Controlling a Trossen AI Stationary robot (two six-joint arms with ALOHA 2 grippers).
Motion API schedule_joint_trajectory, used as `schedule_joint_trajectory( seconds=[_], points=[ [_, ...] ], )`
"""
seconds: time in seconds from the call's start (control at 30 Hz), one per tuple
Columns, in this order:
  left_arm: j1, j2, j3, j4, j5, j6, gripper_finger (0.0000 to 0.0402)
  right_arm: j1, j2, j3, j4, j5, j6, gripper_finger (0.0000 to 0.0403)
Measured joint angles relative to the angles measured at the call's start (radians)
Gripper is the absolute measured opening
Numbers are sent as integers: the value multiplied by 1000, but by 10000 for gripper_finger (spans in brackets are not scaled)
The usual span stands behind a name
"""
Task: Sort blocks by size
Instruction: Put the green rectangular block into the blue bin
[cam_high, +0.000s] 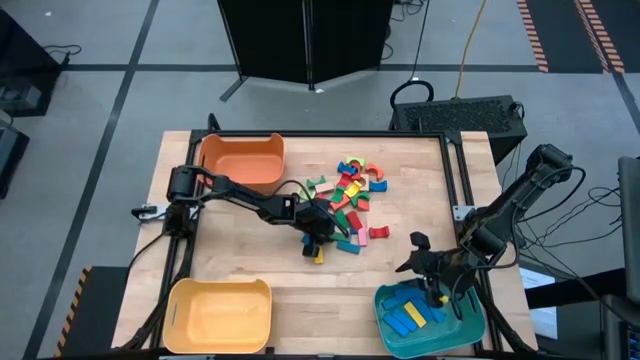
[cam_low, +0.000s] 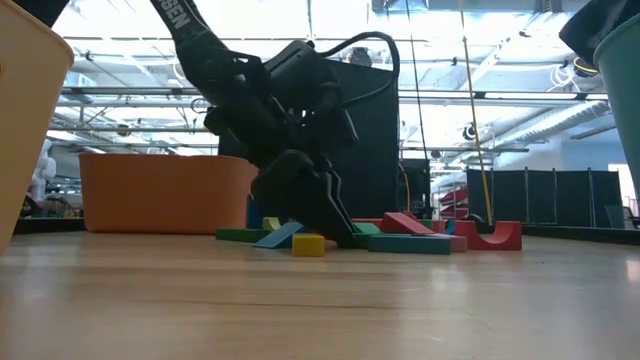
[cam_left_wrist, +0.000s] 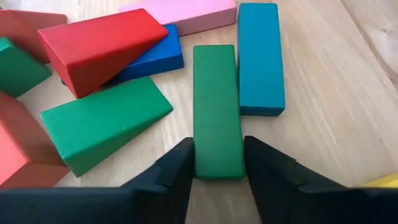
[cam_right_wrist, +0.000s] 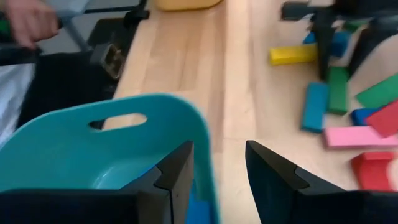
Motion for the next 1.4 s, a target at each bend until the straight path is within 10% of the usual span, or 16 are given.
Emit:
schedule_joint_trajectory(
  seconds=[0.57, 1.4],
  points=[
    [17, -94, 0, -60, 10, -53, 102, -99, 122, 0, 12, 353, -255, 132],
    [71, -193, 1, -32, 281, -335, 103, -294, 372, -1, 391, 418, -1048, 186]
  ],
)
